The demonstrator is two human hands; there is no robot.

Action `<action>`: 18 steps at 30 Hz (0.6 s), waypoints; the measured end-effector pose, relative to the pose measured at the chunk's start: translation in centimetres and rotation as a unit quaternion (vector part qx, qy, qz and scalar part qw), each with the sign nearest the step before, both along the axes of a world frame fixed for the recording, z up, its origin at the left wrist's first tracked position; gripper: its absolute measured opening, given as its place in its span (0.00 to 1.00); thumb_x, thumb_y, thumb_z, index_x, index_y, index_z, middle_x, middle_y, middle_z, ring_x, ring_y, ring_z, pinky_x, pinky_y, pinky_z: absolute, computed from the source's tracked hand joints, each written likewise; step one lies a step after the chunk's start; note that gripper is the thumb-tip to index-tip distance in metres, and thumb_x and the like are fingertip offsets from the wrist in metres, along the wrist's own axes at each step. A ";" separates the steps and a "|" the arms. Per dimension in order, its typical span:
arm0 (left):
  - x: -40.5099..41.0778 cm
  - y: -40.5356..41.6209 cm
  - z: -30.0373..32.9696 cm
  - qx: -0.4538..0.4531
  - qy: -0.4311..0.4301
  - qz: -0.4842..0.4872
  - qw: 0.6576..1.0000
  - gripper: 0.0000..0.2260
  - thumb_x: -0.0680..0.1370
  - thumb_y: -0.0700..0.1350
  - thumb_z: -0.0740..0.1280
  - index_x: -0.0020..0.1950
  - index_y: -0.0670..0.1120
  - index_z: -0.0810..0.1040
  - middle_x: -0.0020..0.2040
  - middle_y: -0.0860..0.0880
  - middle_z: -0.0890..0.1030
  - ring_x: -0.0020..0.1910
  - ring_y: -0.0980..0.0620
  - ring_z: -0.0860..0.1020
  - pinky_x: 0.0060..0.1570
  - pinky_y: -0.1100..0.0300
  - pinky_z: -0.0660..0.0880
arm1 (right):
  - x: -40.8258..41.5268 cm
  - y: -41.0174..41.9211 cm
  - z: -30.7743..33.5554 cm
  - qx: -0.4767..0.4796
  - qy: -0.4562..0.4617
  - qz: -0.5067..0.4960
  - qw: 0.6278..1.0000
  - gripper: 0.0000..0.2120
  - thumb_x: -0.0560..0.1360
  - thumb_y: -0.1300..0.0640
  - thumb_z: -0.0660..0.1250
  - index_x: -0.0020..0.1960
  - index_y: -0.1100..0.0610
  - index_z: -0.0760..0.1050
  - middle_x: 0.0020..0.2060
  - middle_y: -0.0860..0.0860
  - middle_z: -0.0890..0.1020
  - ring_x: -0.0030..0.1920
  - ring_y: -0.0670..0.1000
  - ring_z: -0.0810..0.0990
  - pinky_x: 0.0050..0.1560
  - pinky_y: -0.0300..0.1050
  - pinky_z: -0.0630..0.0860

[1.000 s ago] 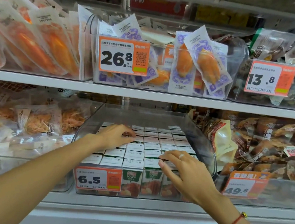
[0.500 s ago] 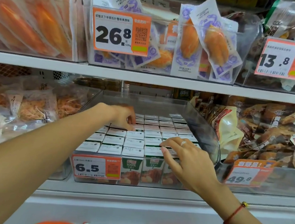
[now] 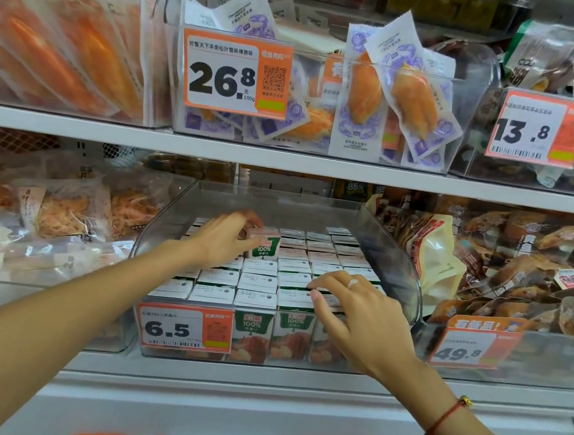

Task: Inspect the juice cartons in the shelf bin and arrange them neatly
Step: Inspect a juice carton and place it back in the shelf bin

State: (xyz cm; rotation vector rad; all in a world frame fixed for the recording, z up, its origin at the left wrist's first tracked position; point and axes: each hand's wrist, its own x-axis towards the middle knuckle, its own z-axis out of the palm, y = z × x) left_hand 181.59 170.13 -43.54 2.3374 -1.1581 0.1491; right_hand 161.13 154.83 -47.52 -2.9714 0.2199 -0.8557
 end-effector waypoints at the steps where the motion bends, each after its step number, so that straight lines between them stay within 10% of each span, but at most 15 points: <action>1: -0.5 0.2 -0.2 -0.033 -0.008 0.003 0.999 0.18 0.80 0.50 0.65 0.67 0.44 0.71 0.62 0.44 0.79 0.54 0.51 0.78 0.49 0.60 0.75 | 0.0 0.0 0.0 0.000 -0.001 0.001 1.000 0.23 0.78 0.39 0.45 0.56 0.42 0.76 0.54 0.36 0.79 0.50 0.40 0.76 0.32 0.30 0.62; 13: -10.1 6.5 3.0 -0.320 0.021 -0.002 0.947 0.18 0.79 0.51 0.65 0.68 0.52 0.73 0.58 0.54 0.78 0.56 0.54 0.78 0.51 0.55 0.80 | -0.5 0.4 2.2 0.148 0.097 0.023 0.984 0.15 0.80 0.42 0.59 0.61 0.45 0.76 0.62 0.43 0.78 0.63 0.47 0.73 0.57 0.47 0.73; 18: -15.4 10.1 1.4 -0.359 0.153 0.013 0.921 0.14 0.76 0.54 0.66 0.61 0.57 0.75 0.53 0.56 0.81 0.54 0.60 0.78 0.46 0.66 0.78 | -4.3 6.8 3.6 0.391 0.070 0.130 0.908 0.22 0.78 0.38 0.53 0.67 0.43 0.73 0.60 0.36 0.77 0.62 0.35 0.73 0.57 0.29 0.70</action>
